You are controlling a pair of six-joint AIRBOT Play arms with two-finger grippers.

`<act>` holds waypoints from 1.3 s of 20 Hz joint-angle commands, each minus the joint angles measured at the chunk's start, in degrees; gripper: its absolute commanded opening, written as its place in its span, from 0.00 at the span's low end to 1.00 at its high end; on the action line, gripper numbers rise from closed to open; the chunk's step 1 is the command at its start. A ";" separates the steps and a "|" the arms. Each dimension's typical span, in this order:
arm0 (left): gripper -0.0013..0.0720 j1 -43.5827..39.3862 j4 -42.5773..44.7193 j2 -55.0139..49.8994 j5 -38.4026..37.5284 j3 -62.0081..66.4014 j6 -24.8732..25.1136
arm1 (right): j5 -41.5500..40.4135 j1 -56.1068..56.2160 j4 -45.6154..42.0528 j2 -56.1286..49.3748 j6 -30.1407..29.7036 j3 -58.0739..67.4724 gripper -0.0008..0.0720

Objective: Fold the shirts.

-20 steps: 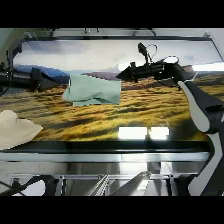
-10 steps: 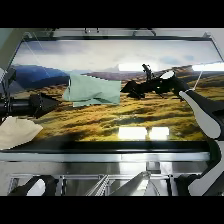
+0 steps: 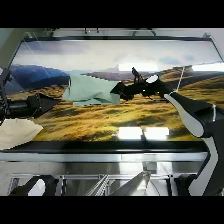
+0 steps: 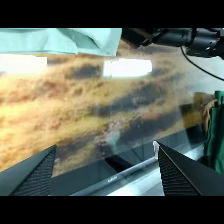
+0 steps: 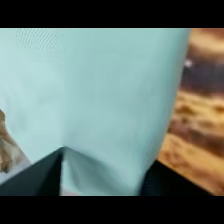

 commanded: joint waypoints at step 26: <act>0.98 0.02 -0.33 0.17 -4.44 -0.04 0.00 | 28.46 -62.60 -40.13 42.64 16.72 5.57 0.03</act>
